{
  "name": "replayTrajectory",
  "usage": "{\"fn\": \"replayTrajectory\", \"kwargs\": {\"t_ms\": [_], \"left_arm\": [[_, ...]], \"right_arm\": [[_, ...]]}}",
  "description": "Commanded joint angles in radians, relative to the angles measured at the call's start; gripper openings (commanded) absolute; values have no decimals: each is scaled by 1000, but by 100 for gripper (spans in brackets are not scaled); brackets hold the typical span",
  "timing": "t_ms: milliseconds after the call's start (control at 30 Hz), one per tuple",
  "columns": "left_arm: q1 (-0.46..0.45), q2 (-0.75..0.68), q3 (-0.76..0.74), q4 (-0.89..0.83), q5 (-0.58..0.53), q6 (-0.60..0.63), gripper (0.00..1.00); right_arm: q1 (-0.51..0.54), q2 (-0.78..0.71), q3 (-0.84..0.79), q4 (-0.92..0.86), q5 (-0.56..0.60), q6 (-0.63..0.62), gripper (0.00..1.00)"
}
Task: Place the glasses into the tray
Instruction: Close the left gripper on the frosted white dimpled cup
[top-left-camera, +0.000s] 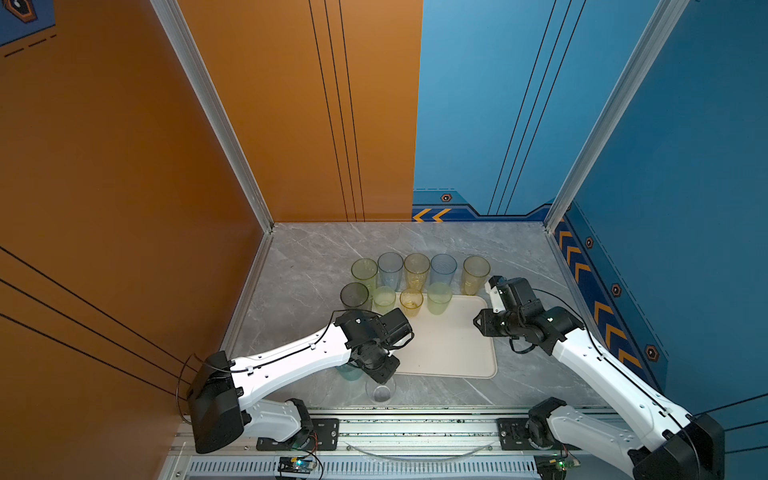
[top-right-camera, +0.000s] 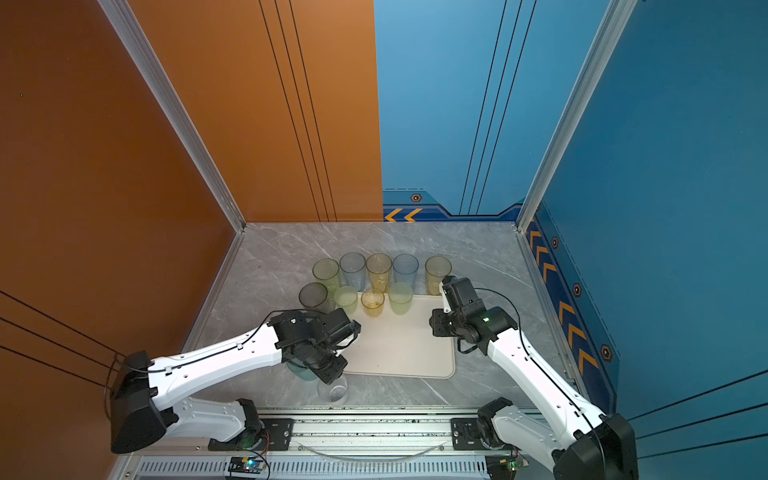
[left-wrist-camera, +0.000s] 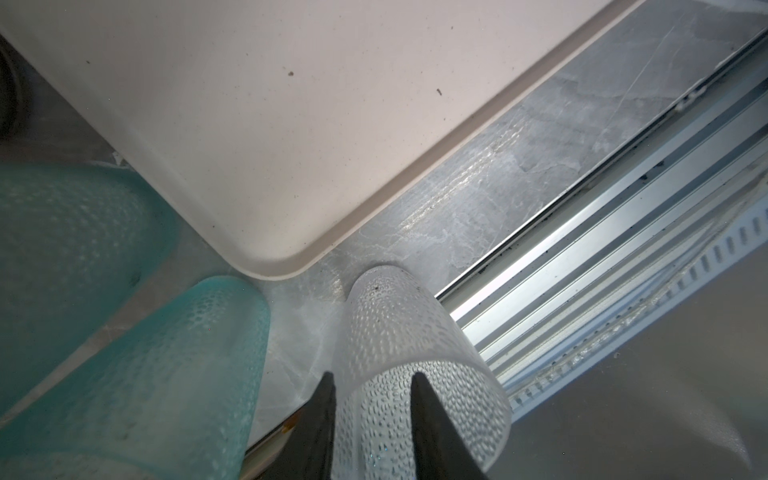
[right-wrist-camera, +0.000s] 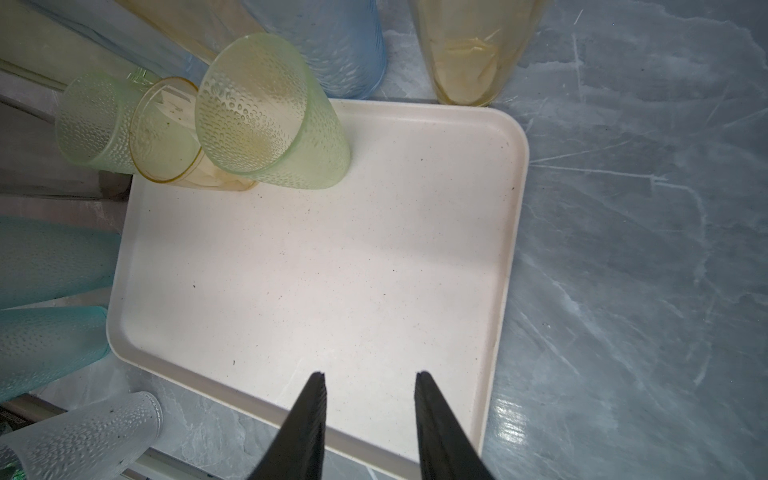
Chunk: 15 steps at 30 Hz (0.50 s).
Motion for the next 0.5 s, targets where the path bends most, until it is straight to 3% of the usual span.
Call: {"fn": "replayTrajectory", "kwargs": {"t_ms": [0, 467], "left_arm": [[-7, 18, 22, -33, 18, -4, 32], [-7, 52, 27, -42, 44, 4, 24]], "right_arm": [[-6, -15, -13, 6, -5, -3, 35], [-15, -25, -23, 3, -7, -5, 35]]}}
